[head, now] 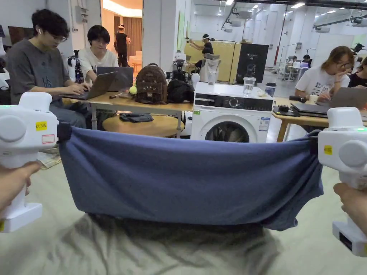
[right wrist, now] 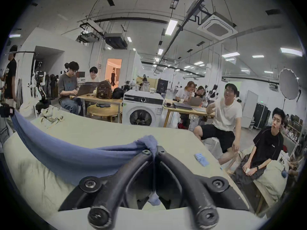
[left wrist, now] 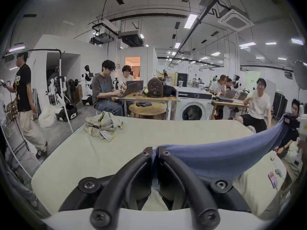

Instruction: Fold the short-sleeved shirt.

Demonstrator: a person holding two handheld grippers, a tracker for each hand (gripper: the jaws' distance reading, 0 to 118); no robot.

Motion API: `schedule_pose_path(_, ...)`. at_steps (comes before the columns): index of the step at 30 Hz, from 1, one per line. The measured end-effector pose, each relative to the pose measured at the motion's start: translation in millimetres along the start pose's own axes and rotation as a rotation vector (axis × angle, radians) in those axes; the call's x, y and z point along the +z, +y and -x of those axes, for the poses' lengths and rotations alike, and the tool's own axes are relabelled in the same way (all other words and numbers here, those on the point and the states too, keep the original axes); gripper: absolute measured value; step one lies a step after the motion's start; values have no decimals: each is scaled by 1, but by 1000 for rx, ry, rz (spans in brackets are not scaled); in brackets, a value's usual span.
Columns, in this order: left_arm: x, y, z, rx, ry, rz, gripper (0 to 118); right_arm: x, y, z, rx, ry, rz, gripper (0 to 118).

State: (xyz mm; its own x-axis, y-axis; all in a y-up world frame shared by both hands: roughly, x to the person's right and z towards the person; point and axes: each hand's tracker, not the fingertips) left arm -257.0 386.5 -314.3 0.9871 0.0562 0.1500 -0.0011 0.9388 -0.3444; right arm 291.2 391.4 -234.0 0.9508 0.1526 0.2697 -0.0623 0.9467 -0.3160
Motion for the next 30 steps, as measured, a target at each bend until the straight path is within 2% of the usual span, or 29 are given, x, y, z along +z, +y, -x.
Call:
schedule_pose_path(2, 9, -20, 3, 10, -11, 45, 0, 11, -19, 0, -13, 34, 37, 0)
schedule_pose_path(8, 24, -83, 14, 62, -29, 158, 0, 20, -79, 10, 29, 76, 208, 0)
schedule_pose_path(10, 23, -104, 14, 74, -36, 223, 0, 19, -100, 11, -4, 107, 255, 0)
schedule_pose_path(14, 21, -147, 10, 9, -48, 343, 0, 7, -146, 10, 44, 131, 383, 0)
schedule_pose_path(16, 19, -165, 9, -8, -31, 397, 0, 7, -164, 10, 33, 153, 438, 0)
schedule_pose_path(25, -8, -245, 13, 16, 0, 639, 0, -17, -237, 19, 72, 152, 629, 0)
schedule_pose_path(30, -20, -262, 13, 12, 6, 678, 0, -29, -259, 24, 52, 128, 629, 3)
